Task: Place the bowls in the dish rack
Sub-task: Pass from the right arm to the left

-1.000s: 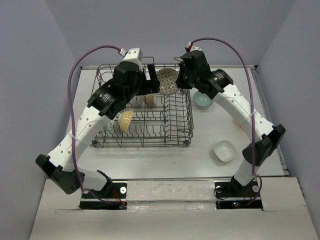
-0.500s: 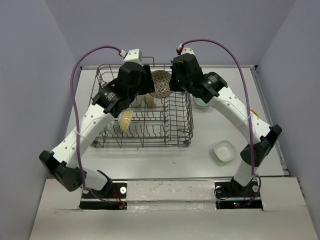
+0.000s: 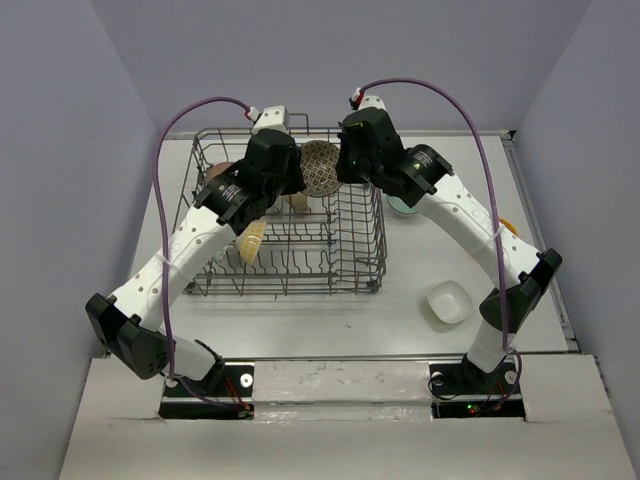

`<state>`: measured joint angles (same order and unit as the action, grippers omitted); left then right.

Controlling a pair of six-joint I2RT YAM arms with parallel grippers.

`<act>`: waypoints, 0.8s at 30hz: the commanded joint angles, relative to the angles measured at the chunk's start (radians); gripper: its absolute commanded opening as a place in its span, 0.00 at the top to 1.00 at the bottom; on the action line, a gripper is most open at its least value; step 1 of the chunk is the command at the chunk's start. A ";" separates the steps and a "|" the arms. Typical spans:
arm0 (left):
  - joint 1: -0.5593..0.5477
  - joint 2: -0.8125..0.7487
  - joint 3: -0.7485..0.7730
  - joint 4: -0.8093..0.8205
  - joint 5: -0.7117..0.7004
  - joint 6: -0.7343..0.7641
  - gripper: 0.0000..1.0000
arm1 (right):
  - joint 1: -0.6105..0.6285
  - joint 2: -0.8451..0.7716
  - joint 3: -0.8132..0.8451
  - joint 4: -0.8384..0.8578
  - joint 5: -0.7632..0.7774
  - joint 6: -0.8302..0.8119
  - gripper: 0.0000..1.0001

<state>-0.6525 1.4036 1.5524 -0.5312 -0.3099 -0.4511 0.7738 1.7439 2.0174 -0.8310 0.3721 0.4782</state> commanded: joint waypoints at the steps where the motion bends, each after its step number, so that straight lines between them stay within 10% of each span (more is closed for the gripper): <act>1: -0.001 -0.005 -0.003 0.042 -0.017 -0.012 0.71 | 0.018 -0.012 0.049 0.073 0.024 0.000 0.99; 5: -0.002 -0.002 -0.011 0.042 -0.031 -0.026 1.00 | 0.018 -0.012 0.037 0.072 0.031 0.000 0.99; 18: -0.044 -0.064 -0.043 0.005 -0.141 -0.041 1.00 | 0.018 -0.063 -0.065 0.064 0.120 -0.023 0.53; 24: -0.055 -0.120 -0.083 -0.010 -0.169 -0.054 1.00 | 0.018 -0.096 -0.060 0.035 0.159 -0.032 0.47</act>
<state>-0.6956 1.3808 1.4773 -0.5694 -0.4095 -0.4885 0.7937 1.7332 1.9472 -0.8158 0.4461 0.4644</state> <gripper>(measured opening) 0.143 0.526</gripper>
